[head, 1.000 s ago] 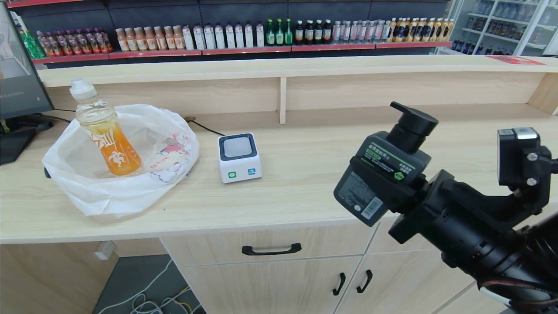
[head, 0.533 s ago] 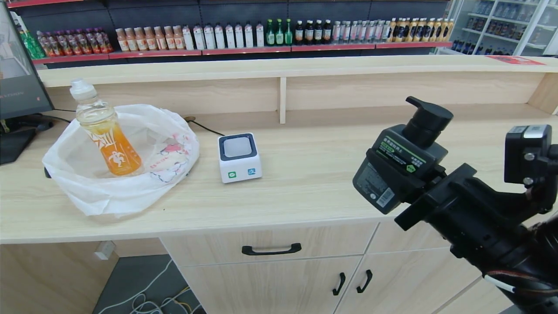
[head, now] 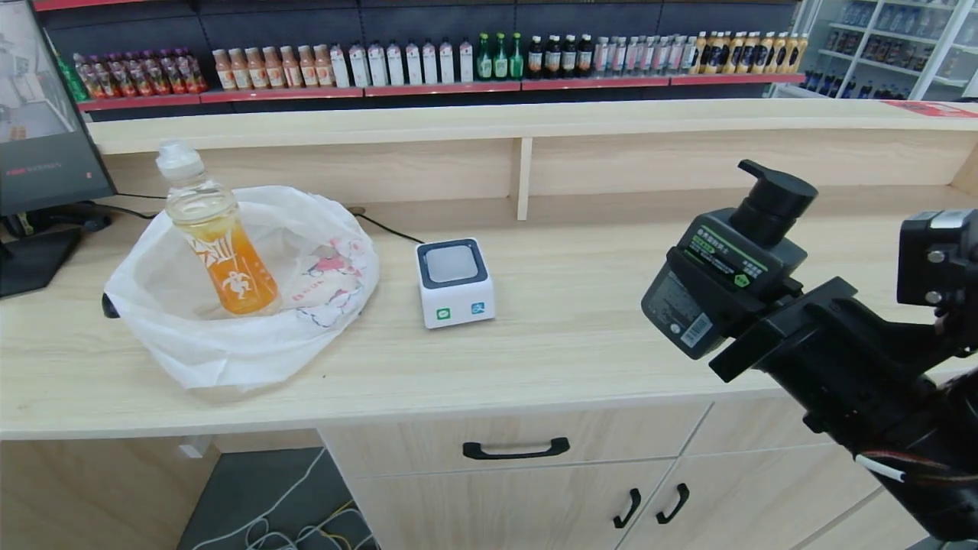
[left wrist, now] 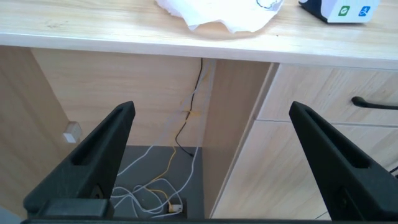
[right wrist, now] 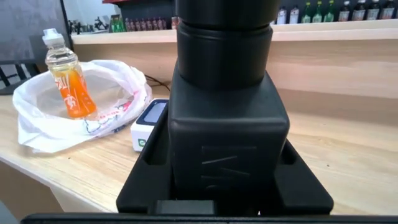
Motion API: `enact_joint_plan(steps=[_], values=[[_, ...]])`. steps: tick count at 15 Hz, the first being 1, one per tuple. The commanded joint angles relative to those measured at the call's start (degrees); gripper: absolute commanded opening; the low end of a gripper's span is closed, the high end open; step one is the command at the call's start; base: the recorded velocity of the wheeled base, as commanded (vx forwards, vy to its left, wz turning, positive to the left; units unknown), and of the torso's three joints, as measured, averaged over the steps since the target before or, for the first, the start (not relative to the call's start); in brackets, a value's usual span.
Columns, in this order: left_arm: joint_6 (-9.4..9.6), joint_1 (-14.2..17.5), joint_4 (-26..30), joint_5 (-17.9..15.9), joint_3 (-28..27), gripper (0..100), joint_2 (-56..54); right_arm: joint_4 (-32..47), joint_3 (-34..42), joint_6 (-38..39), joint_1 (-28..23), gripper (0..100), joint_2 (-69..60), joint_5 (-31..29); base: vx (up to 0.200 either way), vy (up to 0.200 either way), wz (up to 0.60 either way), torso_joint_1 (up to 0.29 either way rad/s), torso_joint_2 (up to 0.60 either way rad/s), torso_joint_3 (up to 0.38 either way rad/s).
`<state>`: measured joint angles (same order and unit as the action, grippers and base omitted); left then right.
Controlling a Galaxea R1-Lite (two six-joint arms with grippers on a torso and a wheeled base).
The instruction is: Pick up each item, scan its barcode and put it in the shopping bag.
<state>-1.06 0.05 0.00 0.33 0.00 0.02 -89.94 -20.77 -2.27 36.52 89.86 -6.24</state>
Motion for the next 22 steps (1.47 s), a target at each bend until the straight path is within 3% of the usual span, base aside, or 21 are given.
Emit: enact_joint_plan(steps=[1,13,18,20,22], values=[[-0.08,0.0,0.0,0.0,0.0,100,0.0,-0.1,0.4,0.0,-0.5,0,-0.5,0.0,0.0,0.2,0.0,-0.002,-0.01,0.007],[0.01,0.0,0.0,0.0,0.0,100,0.0,-0.1,1.6,-0.1,-1.7,0,-0.4,0.0,0.0,0.2,0.0,0.004,0.0,0.003],[0.09,0.0,0.0,0.0,0.0,100,0.0,-0.1,0.5,-2.4,-3.7,0,-0.3,0.7,0.0,0.0,0.0,0.0,0.0,0.0],[0.09,0.0,0.0,0.0,0.0,100,0.0,-0.1,-0.8,-5.6,-3.7,0,1.7,6.9,0.0,0.0,0.0,0.0,0.0,0.0],[0.09,0.0,0.0,0.0,0.0,100,0.0,-0.1,-2.7,-9.0,-4.2,0,4.2,7.4,0.0,0.0,0.0,0.0,0.0,0.0]])
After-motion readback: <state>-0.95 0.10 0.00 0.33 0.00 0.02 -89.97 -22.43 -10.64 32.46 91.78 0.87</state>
